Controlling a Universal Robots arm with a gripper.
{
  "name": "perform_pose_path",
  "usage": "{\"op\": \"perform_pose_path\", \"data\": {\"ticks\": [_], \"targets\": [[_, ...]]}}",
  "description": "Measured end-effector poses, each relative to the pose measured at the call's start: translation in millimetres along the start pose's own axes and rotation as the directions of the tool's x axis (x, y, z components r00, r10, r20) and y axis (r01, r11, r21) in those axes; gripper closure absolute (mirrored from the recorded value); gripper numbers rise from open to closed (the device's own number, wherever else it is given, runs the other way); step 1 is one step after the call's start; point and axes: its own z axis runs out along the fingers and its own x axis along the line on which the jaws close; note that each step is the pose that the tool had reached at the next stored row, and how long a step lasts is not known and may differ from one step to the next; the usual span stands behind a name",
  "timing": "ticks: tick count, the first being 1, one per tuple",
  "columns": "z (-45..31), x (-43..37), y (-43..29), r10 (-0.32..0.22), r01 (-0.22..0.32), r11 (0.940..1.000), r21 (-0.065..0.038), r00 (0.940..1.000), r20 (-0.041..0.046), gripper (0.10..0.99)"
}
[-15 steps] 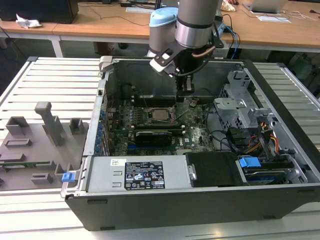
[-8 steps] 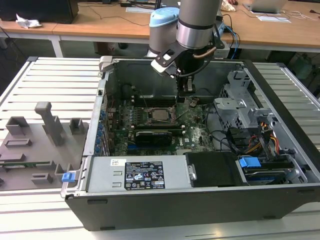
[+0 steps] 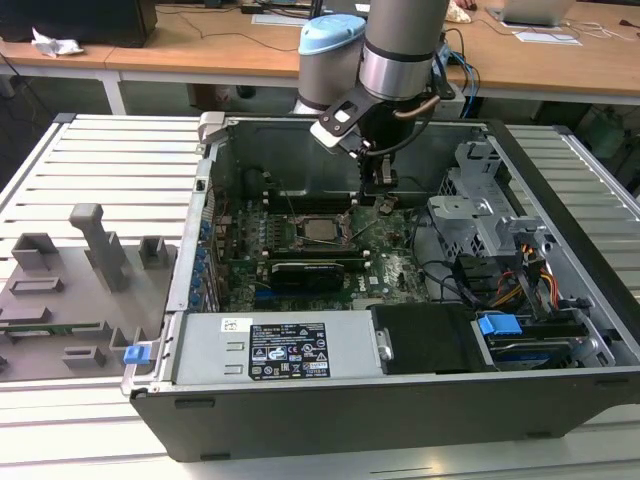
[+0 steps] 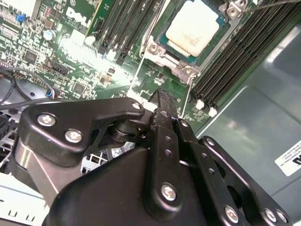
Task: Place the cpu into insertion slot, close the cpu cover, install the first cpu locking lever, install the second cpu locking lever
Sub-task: 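Close the cpu cover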
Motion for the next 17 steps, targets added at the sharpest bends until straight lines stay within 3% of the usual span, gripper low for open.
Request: {"op": "perform_pose_path", "data": {"ticks": [7,17], "targets": [[1.5,3.5,3.8,0.0,0.0,1.0,0.001,1.0,0.0013,0.98],[2.2,7.1,14.6,0.0,0.0,1.0,0.005,1.0,0.0036,0.98]]}}
